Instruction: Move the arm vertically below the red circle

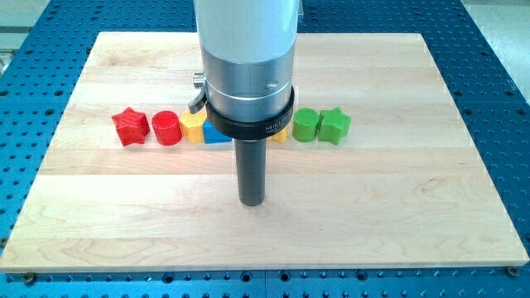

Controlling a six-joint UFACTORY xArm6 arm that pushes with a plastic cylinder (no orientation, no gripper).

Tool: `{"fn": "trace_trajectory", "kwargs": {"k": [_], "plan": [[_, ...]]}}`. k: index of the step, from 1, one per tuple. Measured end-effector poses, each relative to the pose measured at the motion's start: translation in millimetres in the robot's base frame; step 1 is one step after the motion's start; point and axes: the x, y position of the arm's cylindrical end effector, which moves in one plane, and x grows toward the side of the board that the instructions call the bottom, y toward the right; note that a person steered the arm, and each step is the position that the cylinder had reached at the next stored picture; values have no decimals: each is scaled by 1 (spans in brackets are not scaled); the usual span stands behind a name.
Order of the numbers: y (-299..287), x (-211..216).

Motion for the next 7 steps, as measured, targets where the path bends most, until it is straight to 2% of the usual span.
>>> {"fn": "trace_trajectory", "kwargs": {"k": [5,6,7], "plan": [[-3,-5],[-25,-6],[-105,-6]]}}
